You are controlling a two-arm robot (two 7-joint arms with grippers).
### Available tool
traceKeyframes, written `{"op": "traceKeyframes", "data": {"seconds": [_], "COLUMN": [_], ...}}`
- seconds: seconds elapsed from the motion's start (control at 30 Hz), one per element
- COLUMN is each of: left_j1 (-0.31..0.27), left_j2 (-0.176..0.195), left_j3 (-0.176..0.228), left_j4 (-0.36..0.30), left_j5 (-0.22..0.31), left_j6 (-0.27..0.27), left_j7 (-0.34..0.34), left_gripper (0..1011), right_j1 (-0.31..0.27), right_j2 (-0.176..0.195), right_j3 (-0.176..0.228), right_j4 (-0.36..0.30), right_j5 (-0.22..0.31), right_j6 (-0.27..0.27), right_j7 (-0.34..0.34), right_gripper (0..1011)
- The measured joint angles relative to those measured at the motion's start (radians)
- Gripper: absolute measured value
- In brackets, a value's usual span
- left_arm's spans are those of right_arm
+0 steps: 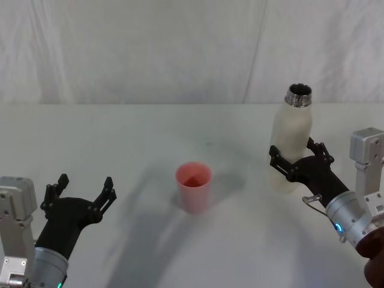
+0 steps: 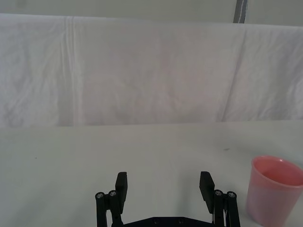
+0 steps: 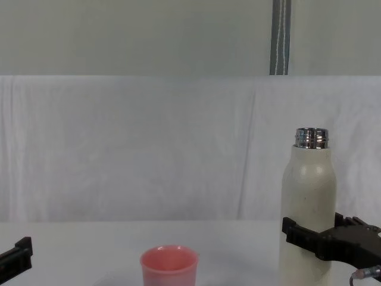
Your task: Grasp the thermos with one hand and pour water into the cup lid.
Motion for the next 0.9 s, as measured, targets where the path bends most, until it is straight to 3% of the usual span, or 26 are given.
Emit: {"op": "traceKeyframes", "data": {"seconds": [0.9], "left_j1": [0.0], "left_j2": [0.0], "left_j3": [0.0], "left_j4": [0.0], "left_j5": [0.0], "left_j6": [0.0], "left_j7": [0.0], "left_gripper": [1001], "right_j1": [-0.056], "right_j2": [0.012], "right_j3": [-0.007], "right_j4": [-0.077], "right_j5": [0.005], "right_j6": [0.018], "right_j7": [-0.008], "right_gripper": [1002]}}
